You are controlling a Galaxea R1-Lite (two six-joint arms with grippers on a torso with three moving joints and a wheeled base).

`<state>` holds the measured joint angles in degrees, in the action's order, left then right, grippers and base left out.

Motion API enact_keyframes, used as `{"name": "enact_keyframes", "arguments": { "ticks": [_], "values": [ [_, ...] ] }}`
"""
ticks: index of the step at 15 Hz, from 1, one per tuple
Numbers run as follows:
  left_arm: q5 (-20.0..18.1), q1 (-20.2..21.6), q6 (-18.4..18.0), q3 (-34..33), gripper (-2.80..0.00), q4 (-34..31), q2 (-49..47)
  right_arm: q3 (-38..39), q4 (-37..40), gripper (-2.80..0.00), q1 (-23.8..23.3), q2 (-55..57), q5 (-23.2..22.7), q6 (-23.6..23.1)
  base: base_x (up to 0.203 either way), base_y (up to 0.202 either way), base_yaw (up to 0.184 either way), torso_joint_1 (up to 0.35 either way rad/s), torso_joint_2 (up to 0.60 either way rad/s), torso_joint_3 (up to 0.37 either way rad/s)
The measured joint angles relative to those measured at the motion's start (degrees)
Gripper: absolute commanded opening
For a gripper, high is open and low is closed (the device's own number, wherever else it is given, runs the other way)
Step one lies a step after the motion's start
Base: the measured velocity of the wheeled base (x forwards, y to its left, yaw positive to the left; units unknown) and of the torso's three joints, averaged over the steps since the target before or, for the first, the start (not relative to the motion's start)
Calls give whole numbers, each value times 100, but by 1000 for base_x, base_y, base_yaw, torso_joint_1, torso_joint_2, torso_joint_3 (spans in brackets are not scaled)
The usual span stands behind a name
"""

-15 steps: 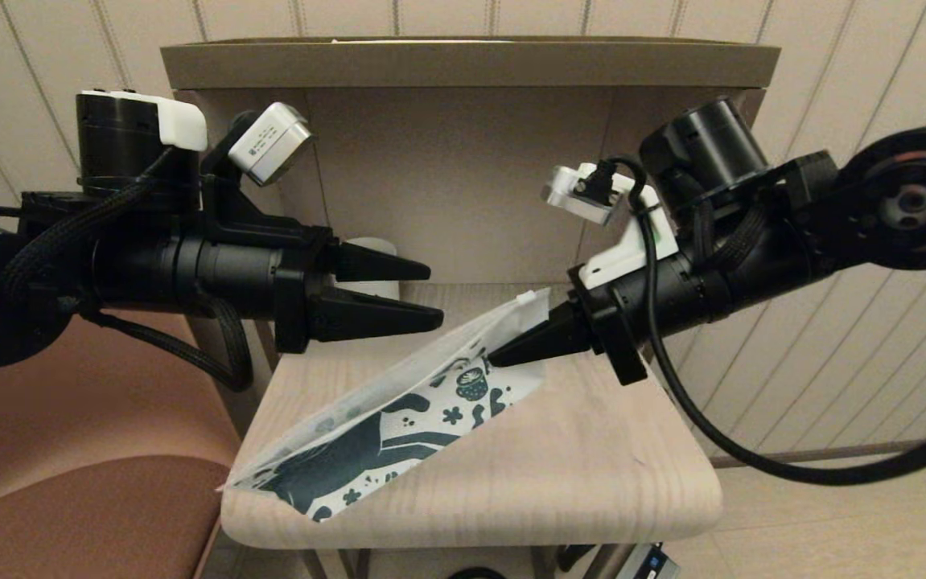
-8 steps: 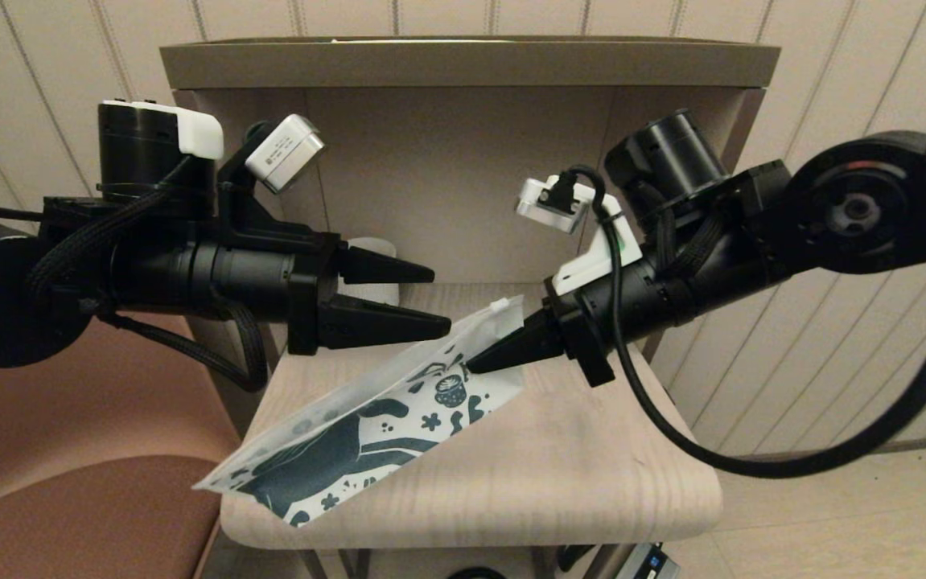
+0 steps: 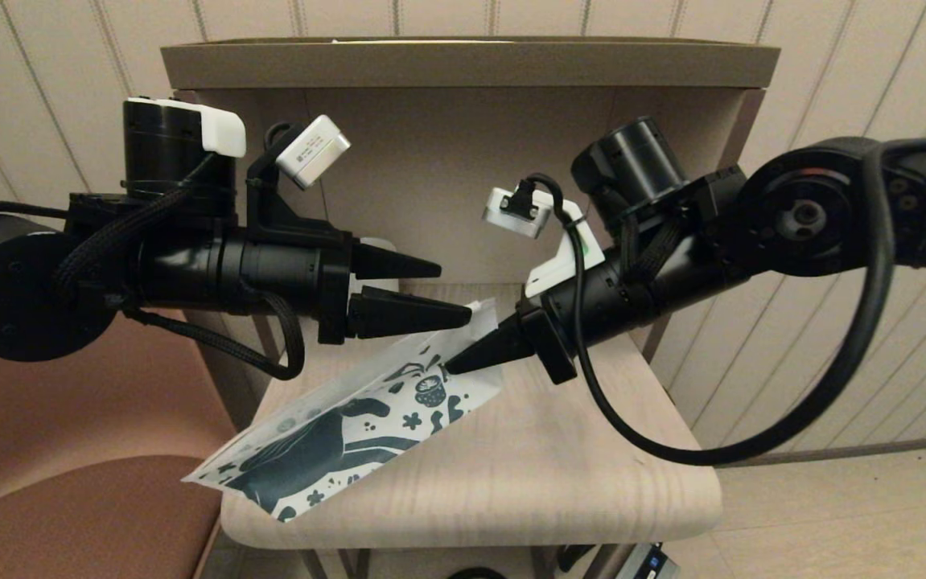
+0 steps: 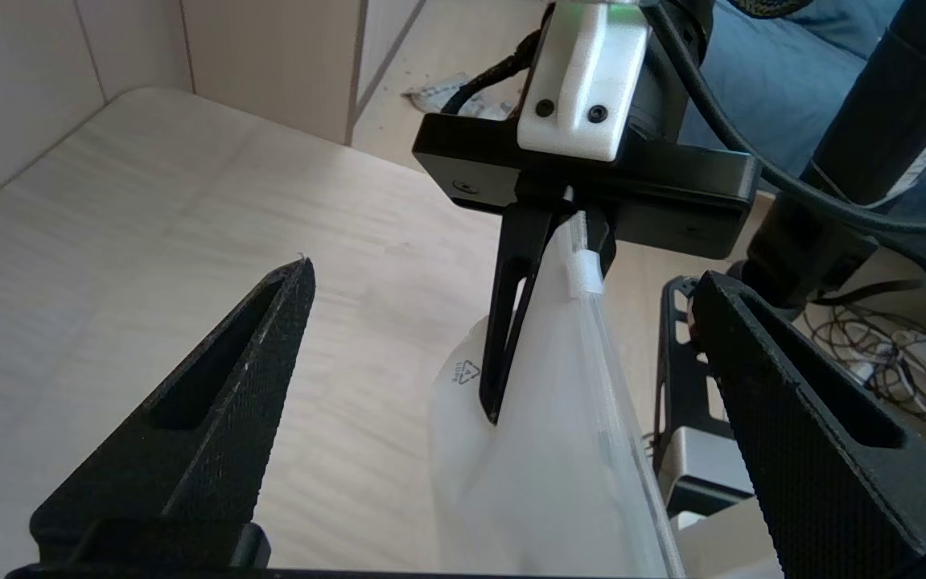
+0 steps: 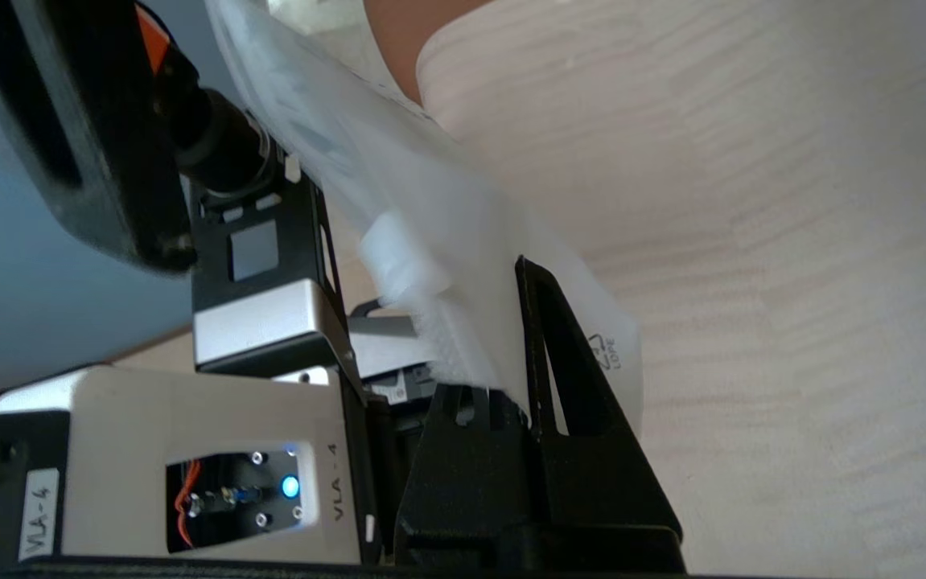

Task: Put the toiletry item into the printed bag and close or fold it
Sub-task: Hand it to the other hand

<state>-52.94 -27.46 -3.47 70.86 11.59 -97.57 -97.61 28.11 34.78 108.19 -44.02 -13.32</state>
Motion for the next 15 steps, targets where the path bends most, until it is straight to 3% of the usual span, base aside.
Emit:
{"name": "enact_keyframes", "arguments": {
  "ticks": [7,12,15],
  "values": [
    [56,-32,3,6,0,72,-52,-192,2,-280,-5,137,0,189,0,0,0,0,0,0],
    [557,-37,6,-85,0,538,-99,-222,5,-280,-6,189,1,376,0,0,0,0,0,0],
    [608,-40,-35,-155,0,651,-135,-331,5,-280,-30,231,63,467,0,0,0,0,0,0]
  ]
}}
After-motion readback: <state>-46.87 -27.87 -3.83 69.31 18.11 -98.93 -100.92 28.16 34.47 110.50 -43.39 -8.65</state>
